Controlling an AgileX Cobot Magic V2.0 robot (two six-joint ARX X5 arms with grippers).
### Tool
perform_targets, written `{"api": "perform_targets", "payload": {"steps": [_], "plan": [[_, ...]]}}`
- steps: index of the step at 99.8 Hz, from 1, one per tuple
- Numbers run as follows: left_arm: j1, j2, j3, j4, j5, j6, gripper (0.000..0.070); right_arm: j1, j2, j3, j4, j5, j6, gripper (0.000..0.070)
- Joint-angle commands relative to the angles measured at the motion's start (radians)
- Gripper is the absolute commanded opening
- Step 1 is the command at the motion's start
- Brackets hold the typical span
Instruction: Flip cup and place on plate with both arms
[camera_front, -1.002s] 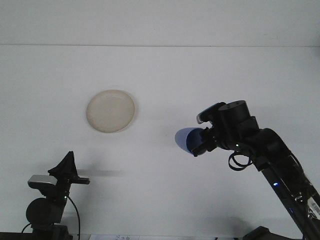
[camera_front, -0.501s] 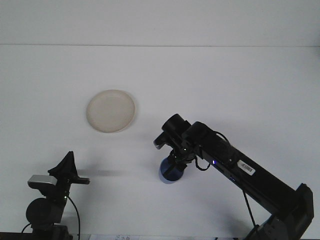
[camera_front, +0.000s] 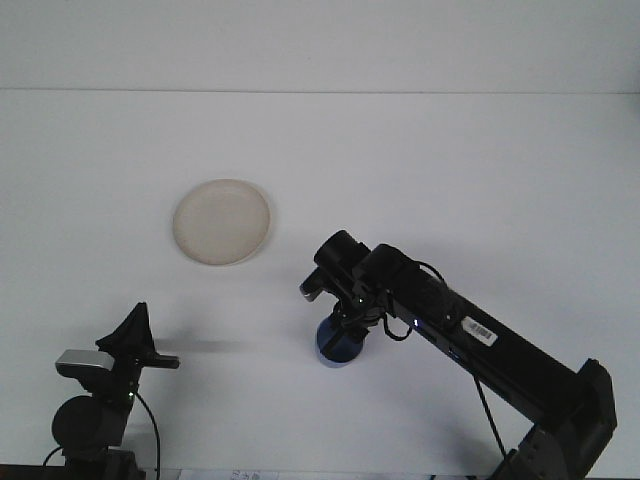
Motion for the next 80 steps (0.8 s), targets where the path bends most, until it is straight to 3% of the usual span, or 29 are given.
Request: {"api": "perform_targets", "payload": {"steps": [1,35,42,52,57,65,80], "plan": [[-0.002,-0.001,-0.019,0.01,0.002,-0.003,0.0013,0.011,0.016,0.023,0.006,-0.001,-0.009,0.001],[-0.002,-0.001,-0.019,0.01,0.002,-0.003,0.0013,0.002,0.04,0.023,0.015,0.002,-0.032,0.002],[-0.002,-0.001,-0.019,0.01,0.002,-0.003,0.0013,0.002,0.056,0.023,0.012,0.002,-0.035,0.0128],[-0.002,-0.001,-0.019,0.01,0.002,-0.003,0.0013,0.002,0.063,0.023,0.011,0.001,-0.034,0.0351],[-0.002,-0.001,-0.019,0.01,0.002,-0.003,0.0013,0.004,0.063,0.023,0.021,0.0,-0.034,0.0416],[-0.002,-0.001,-0.019,0.01,0.002,-0.003,0.0013,0.005,0.06,0.024,0.029,0.001,-0.034,0.0454],[-0.002,-0.001,-0.019,0.01,0.002,-0.003,0.0013,-0.011,0.047,0.044,0.024,0.0,-0.035,0.0463]]}}
